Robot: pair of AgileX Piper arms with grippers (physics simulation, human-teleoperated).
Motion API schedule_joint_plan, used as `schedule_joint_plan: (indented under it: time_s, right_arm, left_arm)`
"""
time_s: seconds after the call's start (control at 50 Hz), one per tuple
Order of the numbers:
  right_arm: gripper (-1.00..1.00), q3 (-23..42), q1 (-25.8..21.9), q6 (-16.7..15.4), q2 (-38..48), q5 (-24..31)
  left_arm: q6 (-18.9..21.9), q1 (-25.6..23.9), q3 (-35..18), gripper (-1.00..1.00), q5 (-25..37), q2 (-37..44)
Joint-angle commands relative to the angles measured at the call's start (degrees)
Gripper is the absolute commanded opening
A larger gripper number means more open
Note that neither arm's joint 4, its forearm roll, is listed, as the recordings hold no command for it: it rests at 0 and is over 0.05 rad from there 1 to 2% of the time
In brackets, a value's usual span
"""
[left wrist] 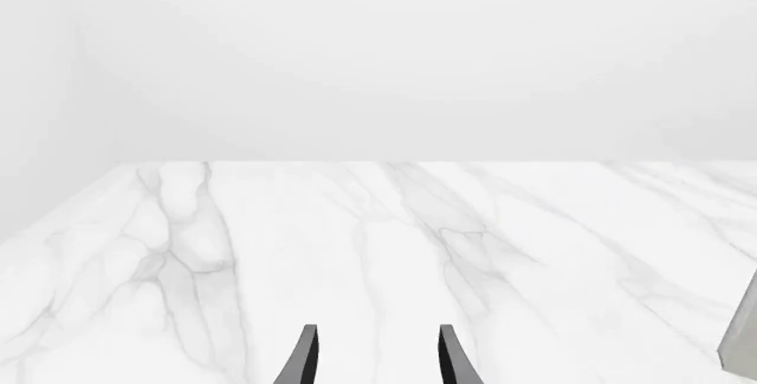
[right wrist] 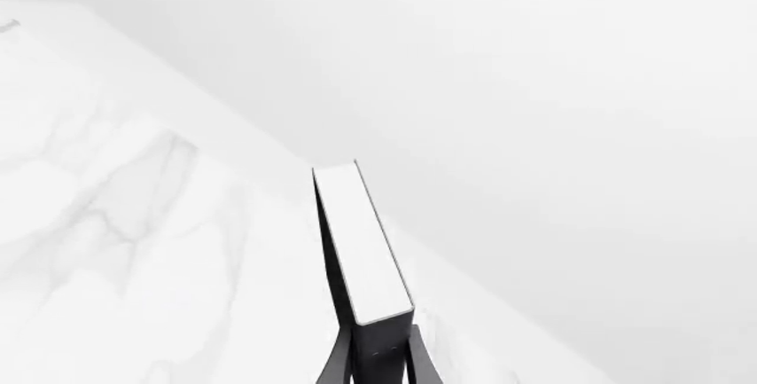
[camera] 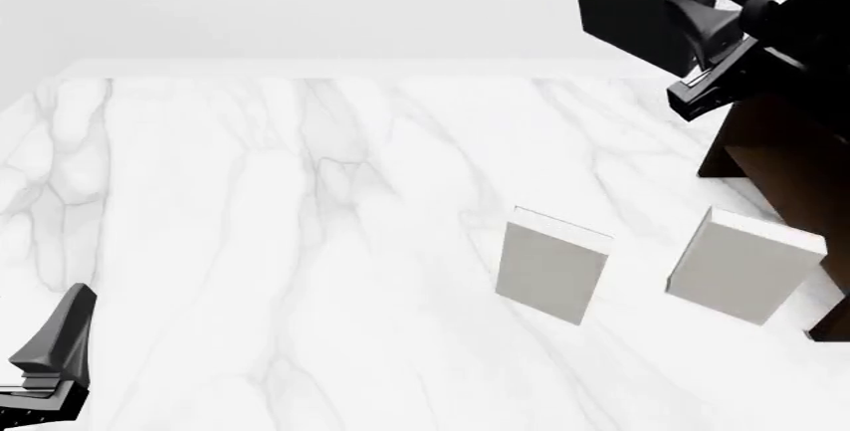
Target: Pick up the book on the left and place it on top of the shelf.
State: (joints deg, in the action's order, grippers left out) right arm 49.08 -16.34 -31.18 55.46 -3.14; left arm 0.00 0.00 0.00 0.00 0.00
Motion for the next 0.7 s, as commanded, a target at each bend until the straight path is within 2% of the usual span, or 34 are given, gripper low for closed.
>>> schedule_joint_plan:
  time_s: [0.02,0.4,0.7]
  right_arm:
    - [-1.0,0.93,3.71,-1.33,-5.47,4.24]
    - [-1.0,2.97,8.88,-5.23,-9.0,9.93]
    - [-1.0,2.6,12.23,-7.36,-9.69,9.91]
  left_arm:
    - [0.0,0.0,0.0,1.0,0.0,0.0]
    - [0.0,0.0,0.0,1.0,0.0,0.0]
    - [0.0,0.0,0.0,1.0,0.0,0.0]
